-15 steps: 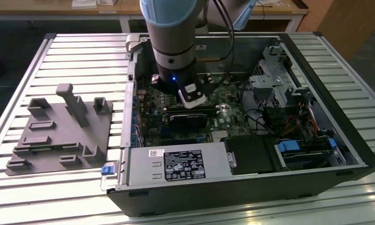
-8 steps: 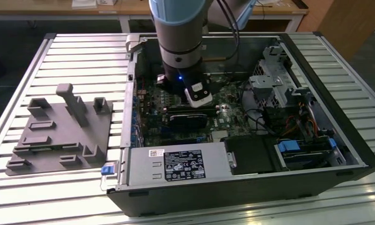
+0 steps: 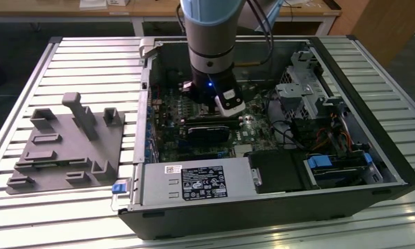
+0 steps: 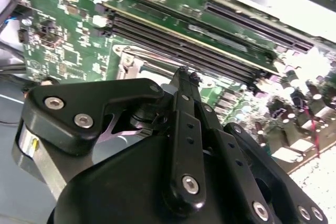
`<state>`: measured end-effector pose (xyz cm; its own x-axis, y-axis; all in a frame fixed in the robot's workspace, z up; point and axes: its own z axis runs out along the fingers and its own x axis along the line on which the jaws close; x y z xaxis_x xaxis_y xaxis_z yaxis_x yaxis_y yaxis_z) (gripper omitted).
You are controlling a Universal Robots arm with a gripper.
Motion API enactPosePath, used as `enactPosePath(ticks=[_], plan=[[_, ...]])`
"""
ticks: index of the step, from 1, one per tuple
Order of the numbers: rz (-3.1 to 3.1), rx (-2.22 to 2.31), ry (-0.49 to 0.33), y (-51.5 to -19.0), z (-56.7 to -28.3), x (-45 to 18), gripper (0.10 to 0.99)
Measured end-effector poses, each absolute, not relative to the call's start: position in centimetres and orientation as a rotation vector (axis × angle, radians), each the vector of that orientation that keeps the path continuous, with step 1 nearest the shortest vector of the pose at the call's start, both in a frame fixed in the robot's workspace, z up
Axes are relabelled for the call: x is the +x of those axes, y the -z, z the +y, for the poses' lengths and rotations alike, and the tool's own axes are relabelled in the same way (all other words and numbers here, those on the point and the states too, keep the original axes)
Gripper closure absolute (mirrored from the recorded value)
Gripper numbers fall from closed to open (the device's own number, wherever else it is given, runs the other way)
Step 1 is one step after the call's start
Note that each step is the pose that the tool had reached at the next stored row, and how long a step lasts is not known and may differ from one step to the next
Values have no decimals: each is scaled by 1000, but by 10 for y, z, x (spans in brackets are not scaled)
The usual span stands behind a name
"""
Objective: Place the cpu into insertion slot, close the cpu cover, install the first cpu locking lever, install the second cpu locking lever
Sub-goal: 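Install the second cpu locking lever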
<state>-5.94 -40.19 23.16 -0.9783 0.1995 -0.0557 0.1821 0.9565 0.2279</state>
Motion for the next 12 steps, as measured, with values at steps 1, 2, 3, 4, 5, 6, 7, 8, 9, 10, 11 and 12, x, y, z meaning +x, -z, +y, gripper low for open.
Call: enactPosePath(ticks=[1,2,3,4,5,6,7,8,9,10,11,12], plan=[[3030,296,-337,-232,-401,-58,980],[3030,296,-331,-231,-400,-57,980],[3031,295,-323,-231,-398,-55,980],[3031,295,-313,-231,-397,-55,980],[3032,295,-302,-231,-395,-54,980],[3032,294,-290,-231,-393,-54,980],[3033,293,-277,-231,-391,-53,980],[3033,293,-264,-231,-388,-53,980],[3033,292,-256,-231,-385,-53,980],[3033,292,-249,-231,-382,-53,980],[3034,291,-241,-231,-380,-52,980],[3034,291,-235,-231,-377,-52,980]])
